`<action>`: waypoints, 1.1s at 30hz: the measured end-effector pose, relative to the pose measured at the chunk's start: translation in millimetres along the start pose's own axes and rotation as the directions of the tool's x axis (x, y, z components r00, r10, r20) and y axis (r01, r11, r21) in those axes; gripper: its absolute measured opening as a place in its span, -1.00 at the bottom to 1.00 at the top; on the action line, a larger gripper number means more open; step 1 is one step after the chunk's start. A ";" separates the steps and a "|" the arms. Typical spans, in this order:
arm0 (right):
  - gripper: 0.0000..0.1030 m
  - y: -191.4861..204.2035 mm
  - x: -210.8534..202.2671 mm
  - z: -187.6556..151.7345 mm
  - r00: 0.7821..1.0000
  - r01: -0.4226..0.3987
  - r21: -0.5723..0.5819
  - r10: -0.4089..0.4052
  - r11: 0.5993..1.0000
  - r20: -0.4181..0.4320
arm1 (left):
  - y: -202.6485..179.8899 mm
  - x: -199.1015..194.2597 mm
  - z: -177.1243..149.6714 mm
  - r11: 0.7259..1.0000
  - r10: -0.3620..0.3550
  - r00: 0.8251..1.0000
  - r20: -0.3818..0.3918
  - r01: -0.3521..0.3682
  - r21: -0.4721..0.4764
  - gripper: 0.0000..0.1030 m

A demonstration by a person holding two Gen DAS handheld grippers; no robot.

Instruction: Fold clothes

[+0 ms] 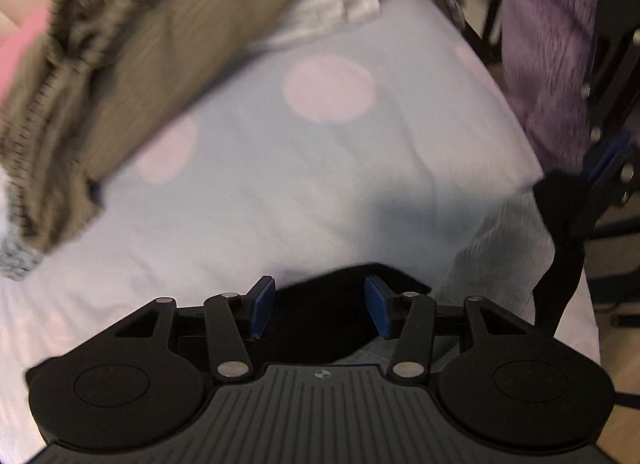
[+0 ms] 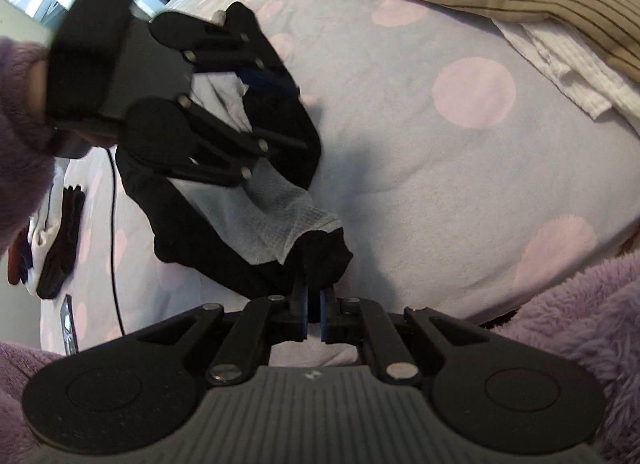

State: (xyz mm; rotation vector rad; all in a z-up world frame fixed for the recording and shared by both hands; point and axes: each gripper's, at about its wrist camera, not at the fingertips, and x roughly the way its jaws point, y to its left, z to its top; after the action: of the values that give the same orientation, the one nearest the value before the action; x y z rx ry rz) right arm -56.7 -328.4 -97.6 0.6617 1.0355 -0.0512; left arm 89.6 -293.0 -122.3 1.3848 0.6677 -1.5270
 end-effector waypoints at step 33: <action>-0.88 156.6 -201.2 90.6 0.724 0.178 -0.456 0.198 0.872 0.661 | -48.9 -415.1 -143.0 0.231 0.907 0.417 0.064 -0.365 -0.902 -0.95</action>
State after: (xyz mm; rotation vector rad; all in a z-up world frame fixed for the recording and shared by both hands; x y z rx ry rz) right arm -38.9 -302.9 171.2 0.1294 0.2709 -0.0183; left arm 78.4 -34.2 235.6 0.2633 0.1475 -0.6096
